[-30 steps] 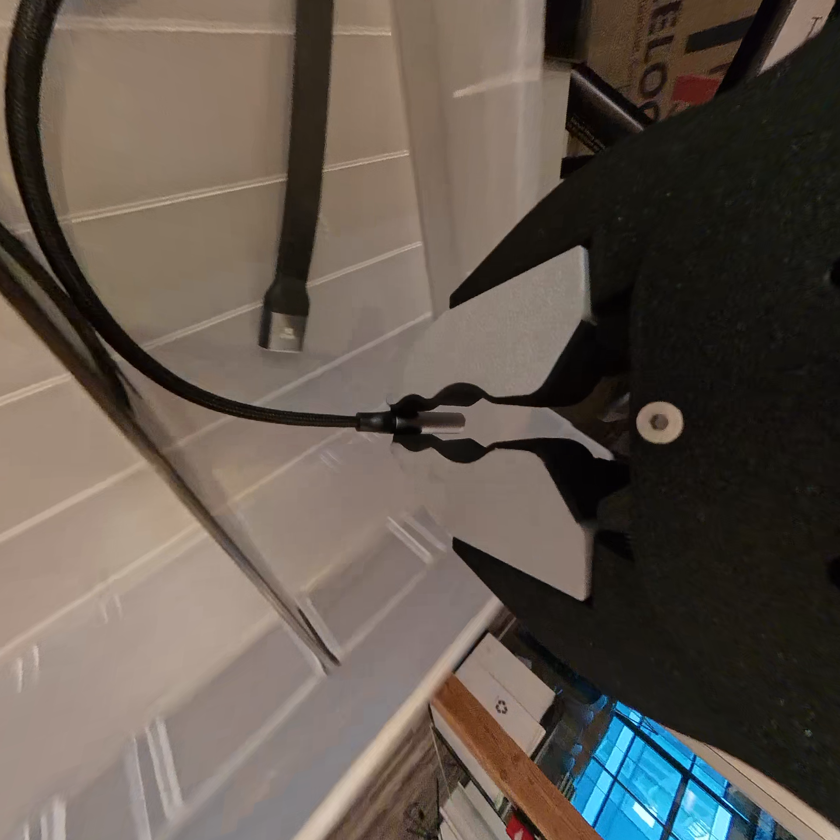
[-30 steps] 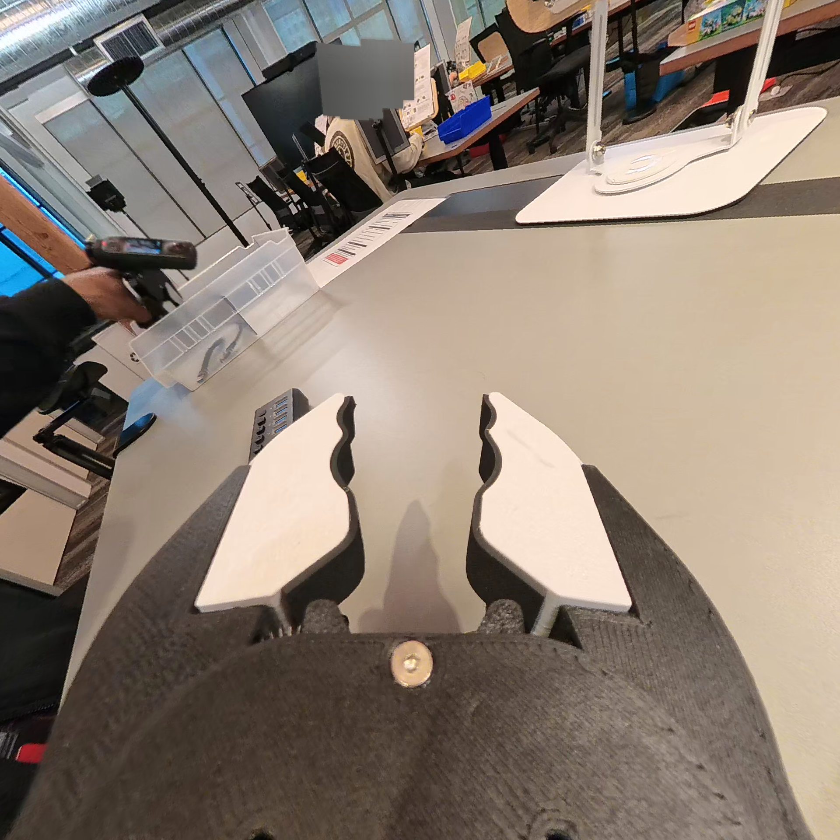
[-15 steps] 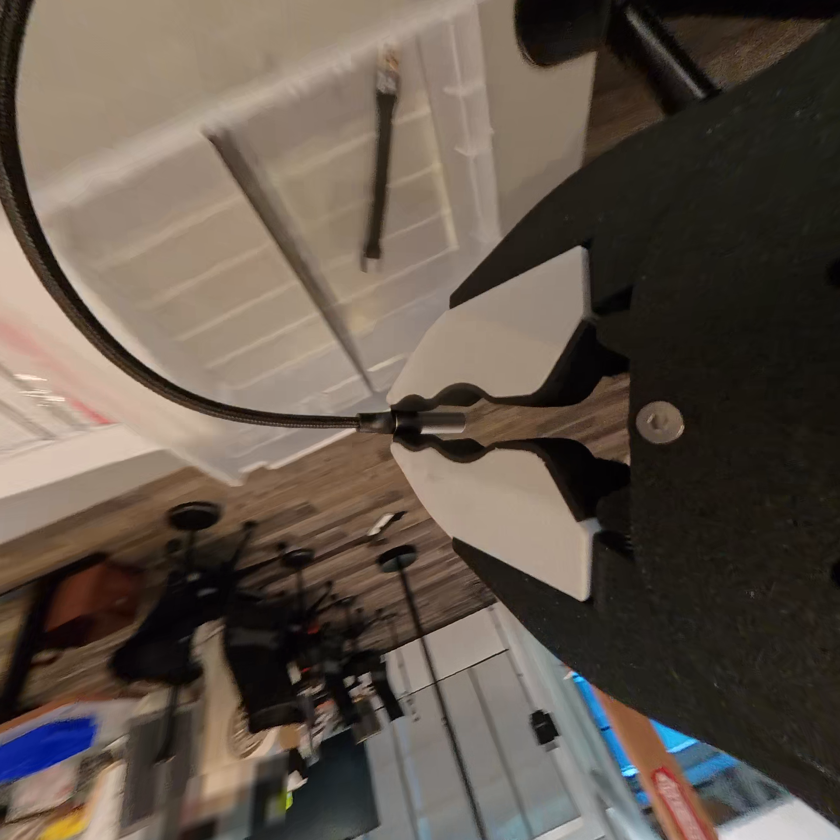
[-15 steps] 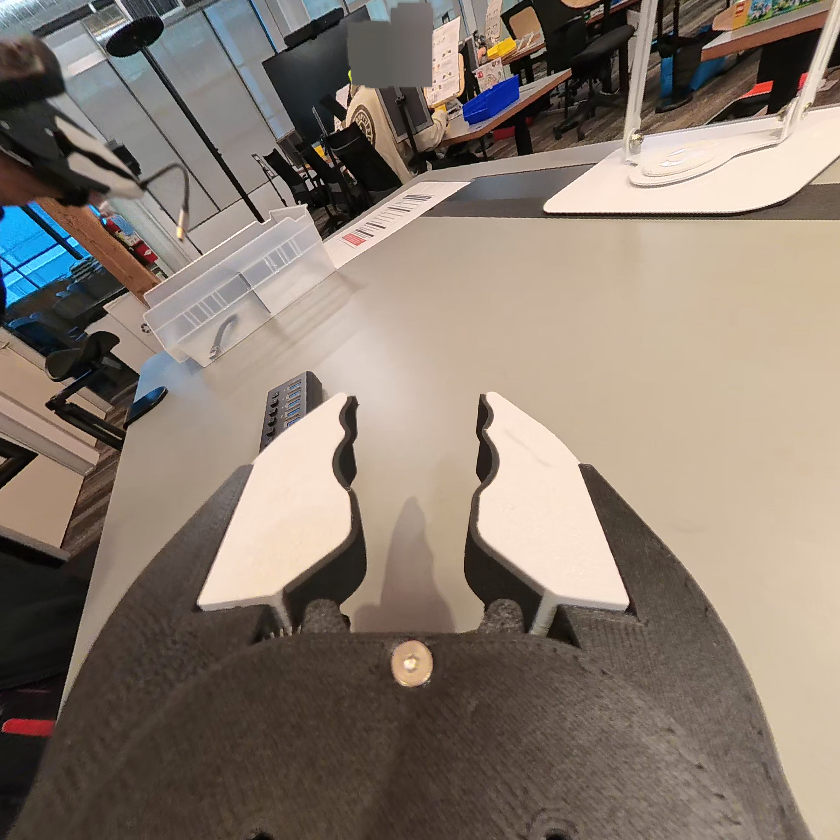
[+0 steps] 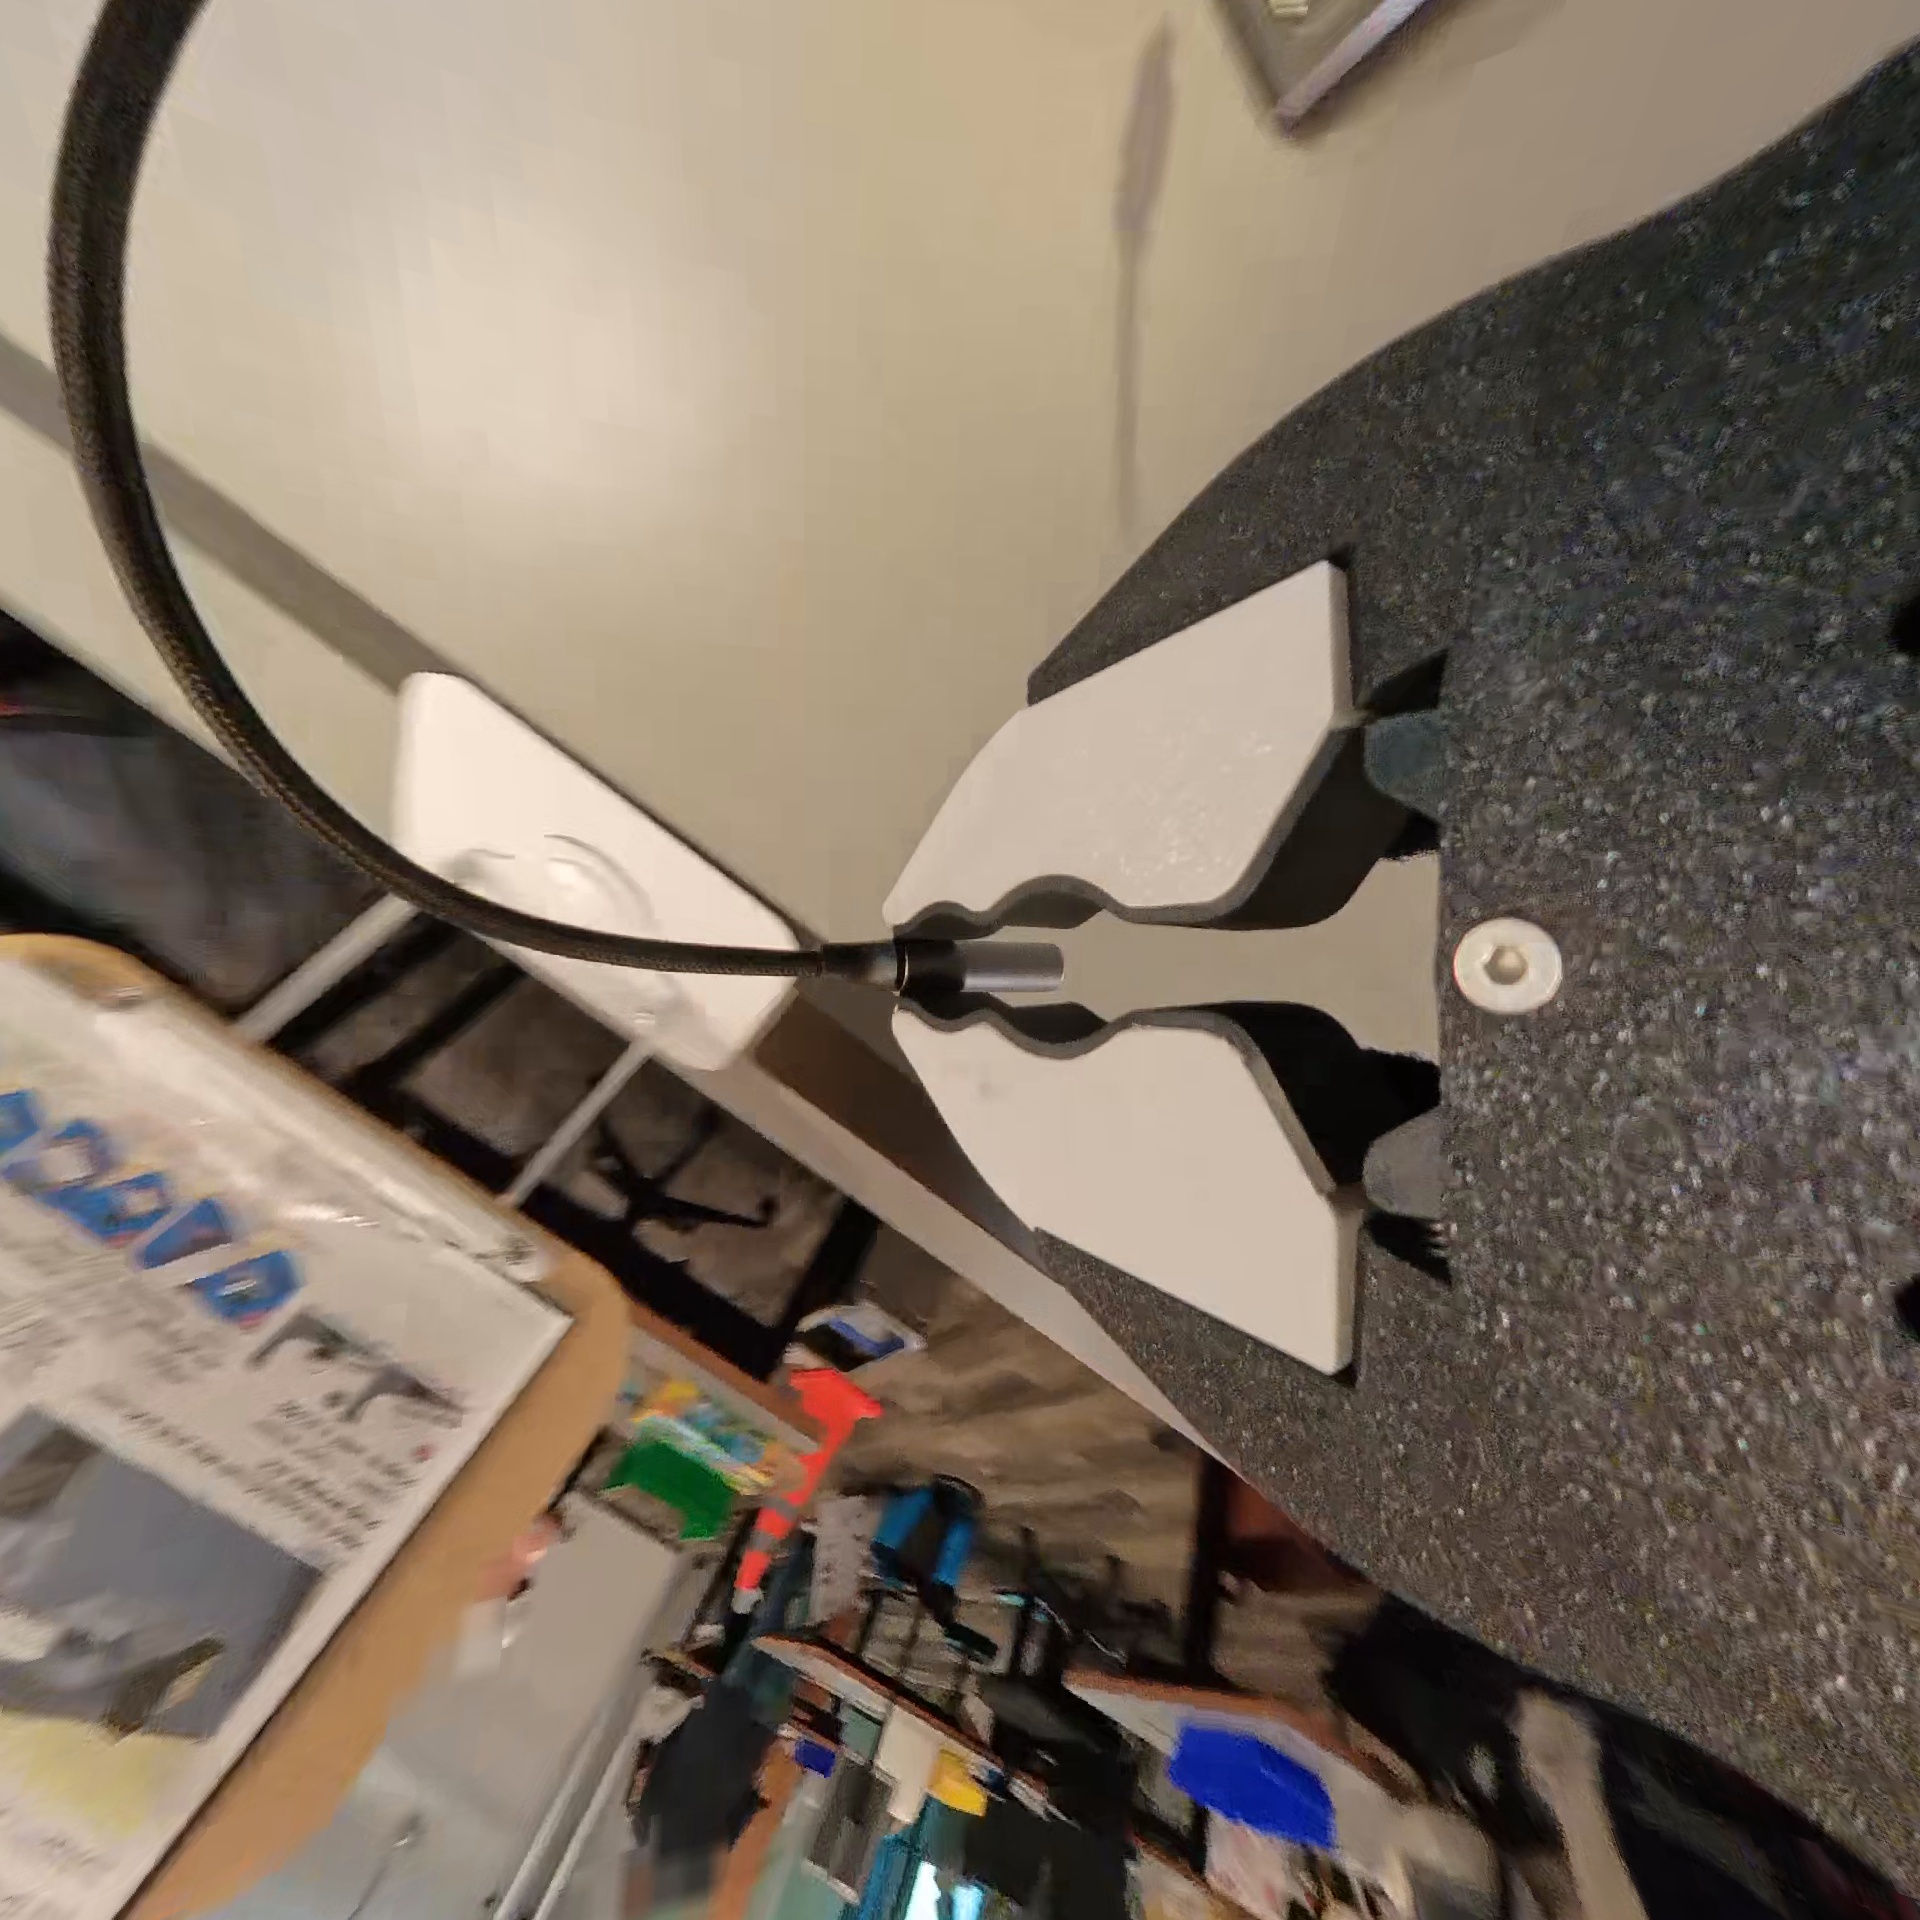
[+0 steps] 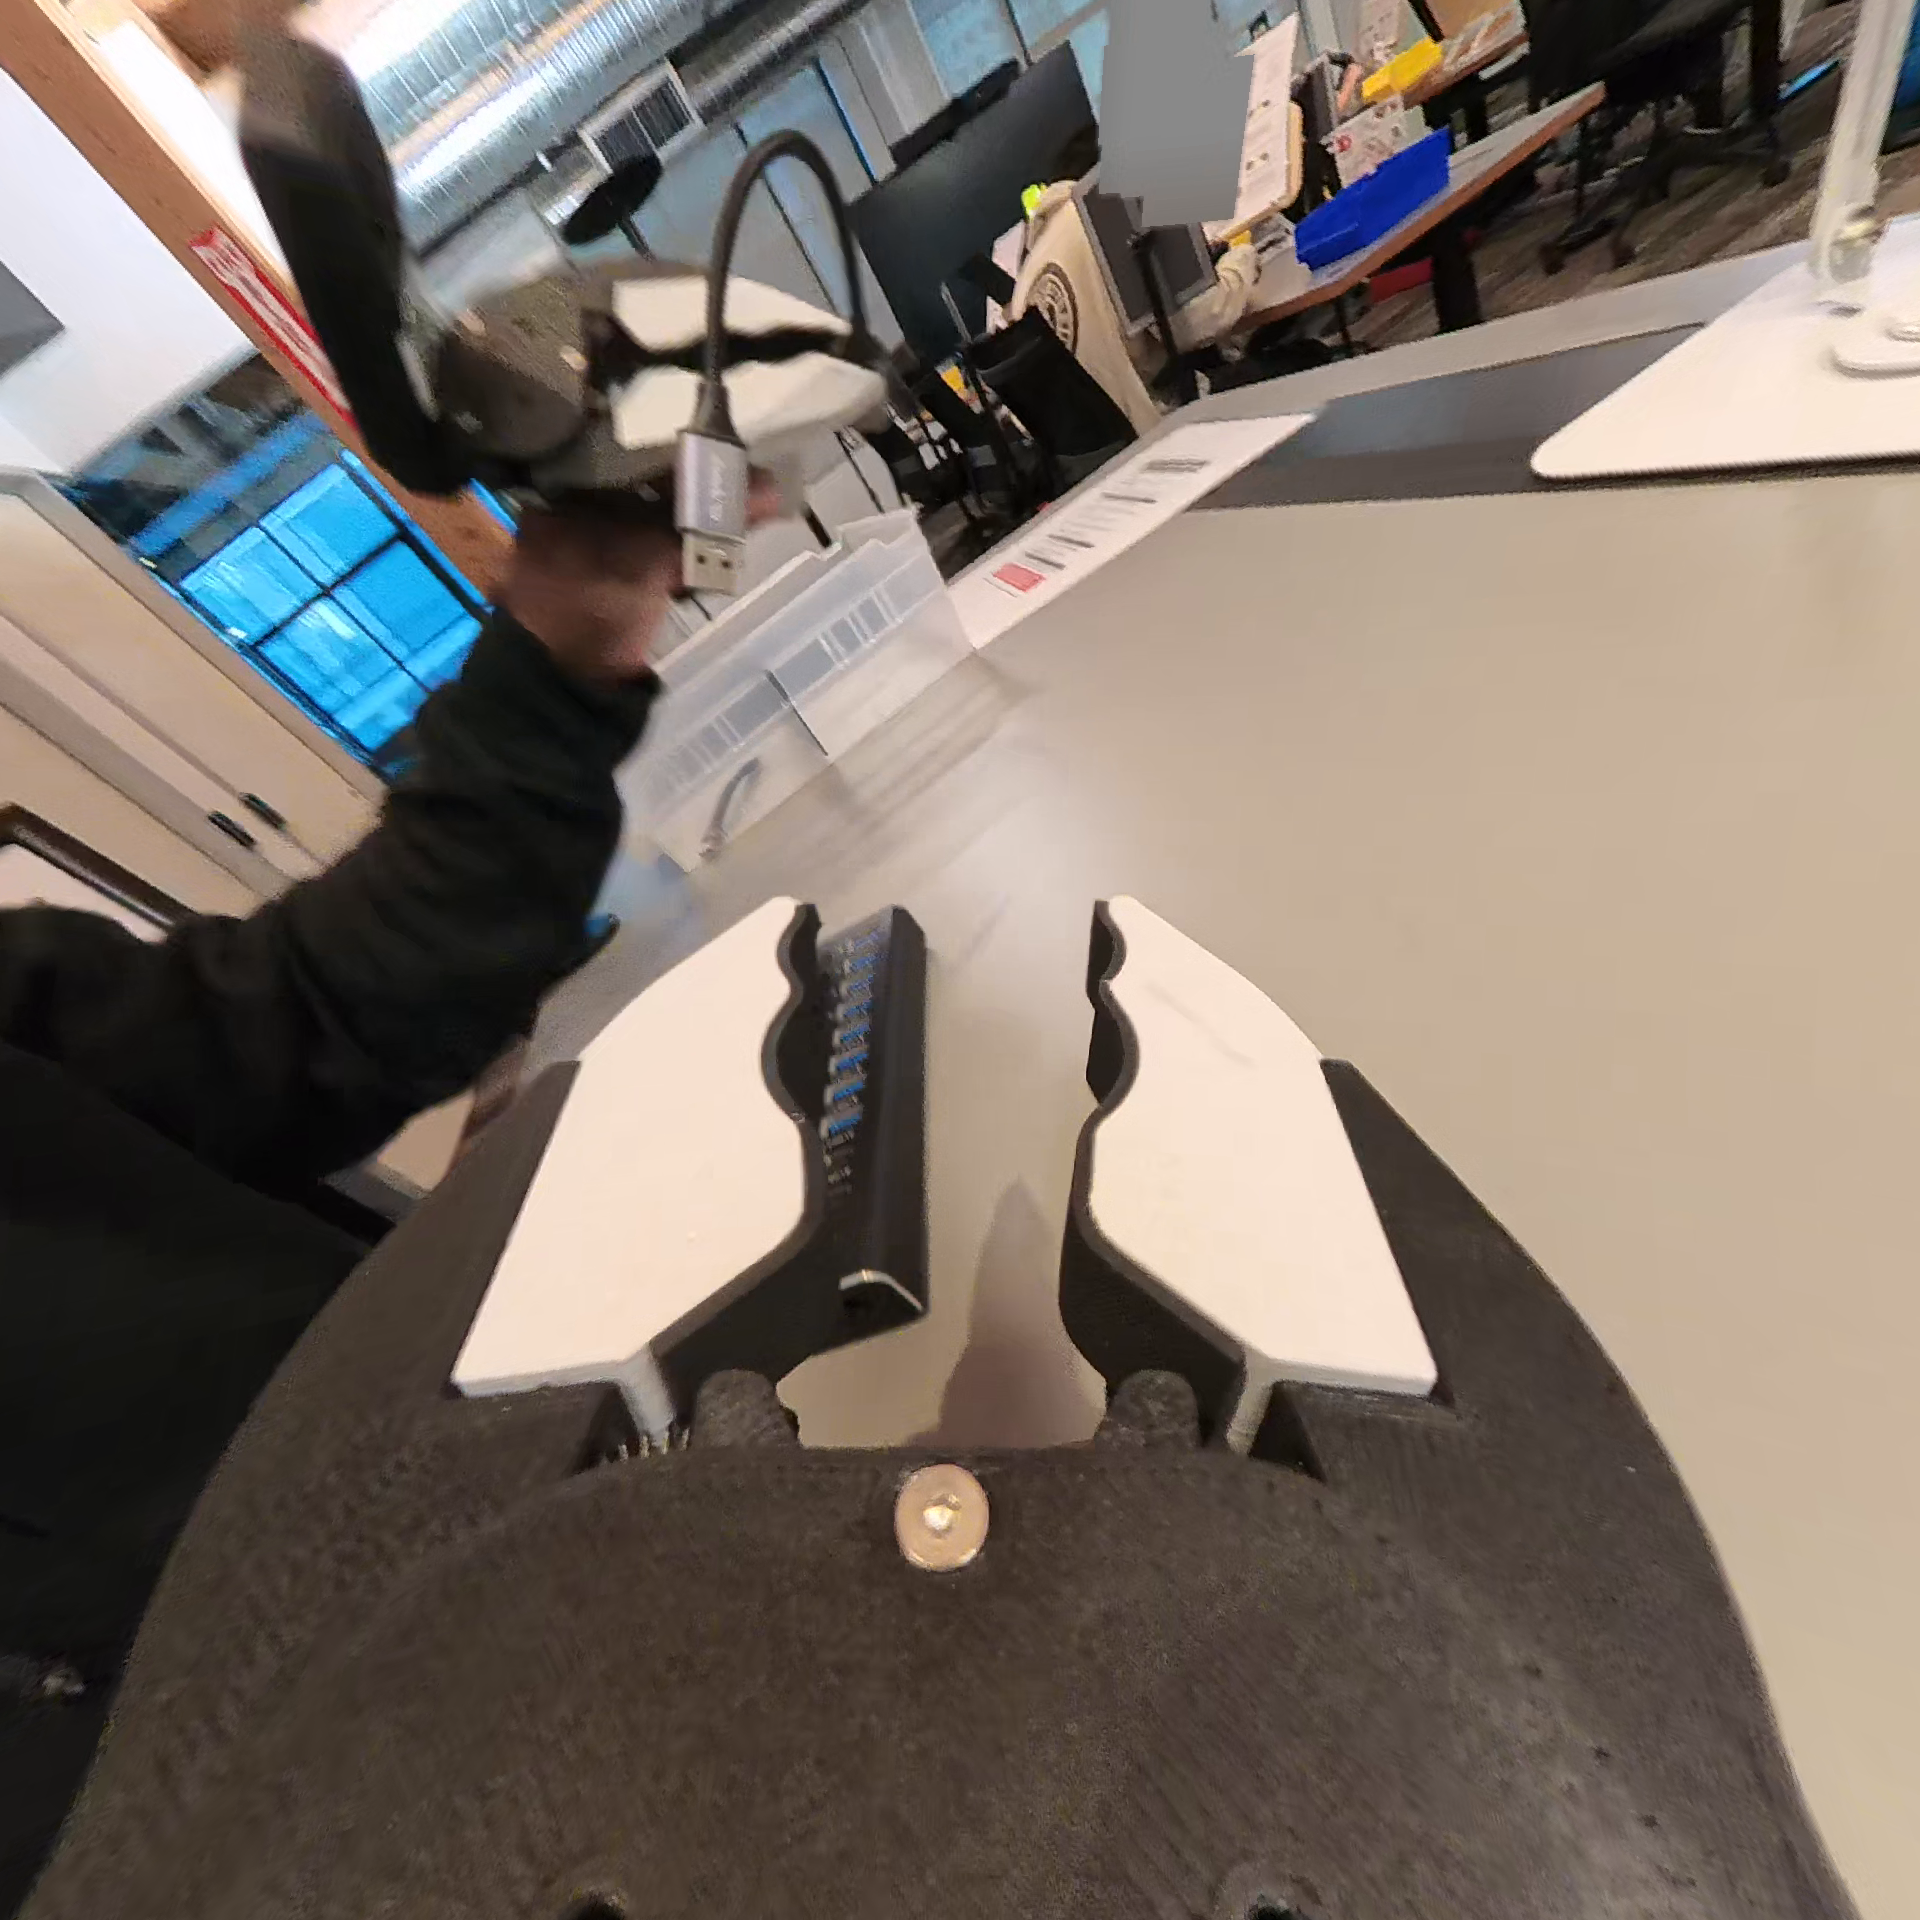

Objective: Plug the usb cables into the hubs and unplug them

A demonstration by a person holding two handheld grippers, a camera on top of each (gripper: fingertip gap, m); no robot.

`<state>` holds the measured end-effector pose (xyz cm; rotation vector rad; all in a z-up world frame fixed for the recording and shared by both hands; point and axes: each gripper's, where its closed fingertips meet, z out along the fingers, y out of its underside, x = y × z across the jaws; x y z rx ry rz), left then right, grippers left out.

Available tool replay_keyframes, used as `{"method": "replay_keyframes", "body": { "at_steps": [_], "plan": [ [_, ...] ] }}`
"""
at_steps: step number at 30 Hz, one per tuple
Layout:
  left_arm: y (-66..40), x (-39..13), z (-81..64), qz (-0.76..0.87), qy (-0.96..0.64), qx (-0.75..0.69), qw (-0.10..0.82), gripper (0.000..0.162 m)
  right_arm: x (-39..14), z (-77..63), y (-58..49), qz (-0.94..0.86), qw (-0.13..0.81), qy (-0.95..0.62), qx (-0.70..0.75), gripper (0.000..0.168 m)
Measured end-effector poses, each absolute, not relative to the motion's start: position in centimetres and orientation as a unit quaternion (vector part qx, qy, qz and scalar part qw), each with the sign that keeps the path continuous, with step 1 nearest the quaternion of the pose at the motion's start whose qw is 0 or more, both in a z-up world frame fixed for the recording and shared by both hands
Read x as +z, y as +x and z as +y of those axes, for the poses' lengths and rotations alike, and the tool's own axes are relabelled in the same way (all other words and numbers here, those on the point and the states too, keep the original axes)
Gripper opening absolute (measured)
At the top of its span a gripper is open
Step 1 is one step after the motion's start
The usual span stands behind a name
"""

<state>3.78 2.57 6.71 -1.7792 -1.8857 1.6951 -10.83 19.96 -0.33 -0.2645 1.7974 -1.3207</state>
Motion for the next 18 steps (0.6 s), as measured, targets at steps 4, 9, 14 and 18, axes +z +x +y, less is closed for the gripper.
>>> {"method": "replay_keyframes", "body": {
  "at_steps": [4,9,14,18],
  "plan": [
    [0.1,5.7,3.6,-0.535,-0.537,0.642,0.116,0.009,0.8,18.8,-9.8,0.702,0.467,-0.101,-0.527,0.042],
    [-0.5,2.9,3.6,-0.558,-0.517,0.621,0.188,0.008,0.3,16.4,-7.9,0.712,0.437,-0.117,-0.537,0.042],
    [0.2,0.6,2.4,-0.620,-0.498,0.565,0.221,0.008,-0.2,14.6,-6.2,0.724,0.421,-0.139,-0.529,0.042],
    [0.5,-0.4,1.8,-0.650,-0.484,0.536,0.236,0.009,1.0,13.1,-5.9,0.703,0.466,-0.117,-0.524,0.038]
  ]
}}
